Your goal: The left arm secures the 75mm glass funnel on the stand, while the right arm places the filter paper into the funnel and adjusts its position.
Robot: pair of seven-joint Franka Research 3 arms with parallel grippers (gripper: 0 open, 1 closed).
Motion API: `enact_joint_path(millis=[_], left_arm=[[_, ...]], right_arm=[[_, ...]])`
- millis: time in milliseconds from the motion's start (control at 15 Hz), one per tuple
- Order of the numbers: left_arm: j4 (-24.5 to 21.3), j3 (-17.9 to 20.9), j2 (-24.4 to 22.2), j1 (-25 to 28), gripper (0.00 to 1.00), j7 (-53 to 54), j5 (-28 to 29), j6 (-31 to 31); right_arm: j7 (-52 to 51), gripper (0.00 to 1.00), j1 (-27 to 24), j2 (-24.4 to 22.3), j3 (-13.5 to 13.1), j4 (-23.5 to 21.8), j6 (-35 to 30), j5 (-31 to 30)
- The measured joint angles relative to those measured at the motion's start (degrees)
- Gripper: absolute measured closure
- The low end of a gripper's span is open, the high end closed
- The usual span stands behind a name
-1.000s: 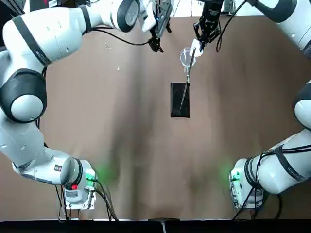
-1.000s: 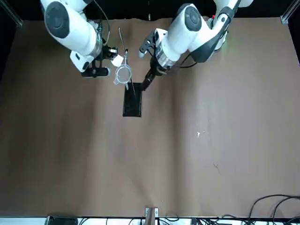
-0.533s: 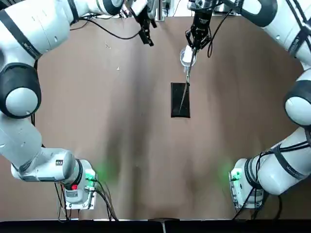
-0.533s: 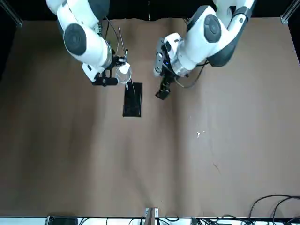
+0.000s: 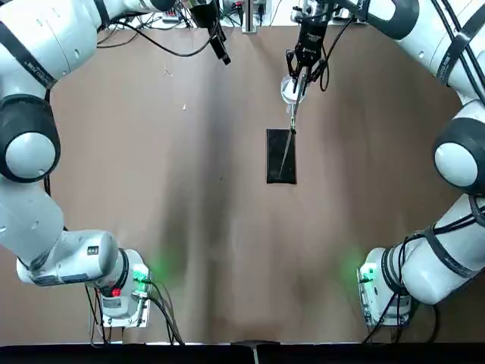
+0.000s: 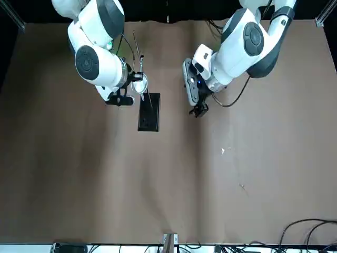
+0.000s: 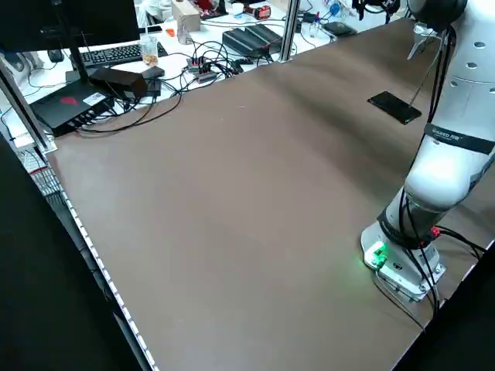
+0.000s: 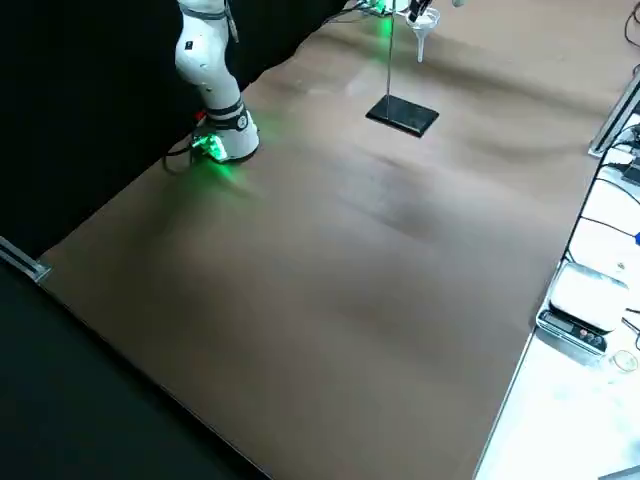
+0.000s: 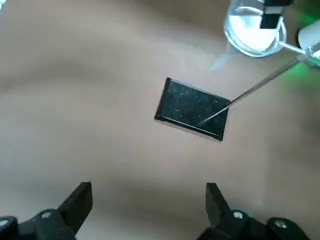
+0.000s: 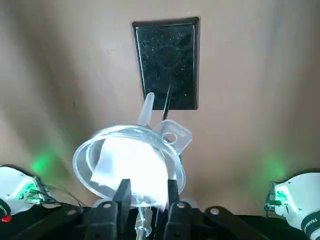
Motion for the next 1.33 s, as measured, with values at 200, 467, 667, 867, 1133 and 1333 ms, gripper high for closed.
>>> enact_joint_path(millis=[200,467,667,867,1133,1333], left_arm=[[0.2,0.2,-0.2,2.0,0.00,-7.9,0.4,-2.9],[2.0,0.6,-0.3,3.1,0.00,-14.2,5.5,-6.1],[2.4,2.6,-0.4,3.2,0.00,-20.3,9.2,-9.0],[2.6,4.8,-0.4,3.2,0.00,-28.5,13.0,-12.0],[3.0,7.0,-1.9,4.2,0.00,-40.5,15.8,-18.0],[3.0,7.2,-3.9,6.1,0.00,-48.1,15.9,-21.2]], right_arm=[[0.0,0.61,0.0,0.0,0.0,0.2,0.0,0.0],[-0.7,0.61,-1.4,-0.1,-0.3,0.5,-0.1,0.0],[-5.5,0.60,-5.9,-0.4,-0.8,0.9,-0.6,0.0],[-11.2,0.59,-11.9,-1.8,-1.2,1.2,-3.7,0.0],[-12.0,0.59,-13.9,-3.4,-1.3,1.2,-4.2,-2.1],[-13.2,0.59,-15.4,-3.9,-1.4,2.0,-4.1,-8.0]])
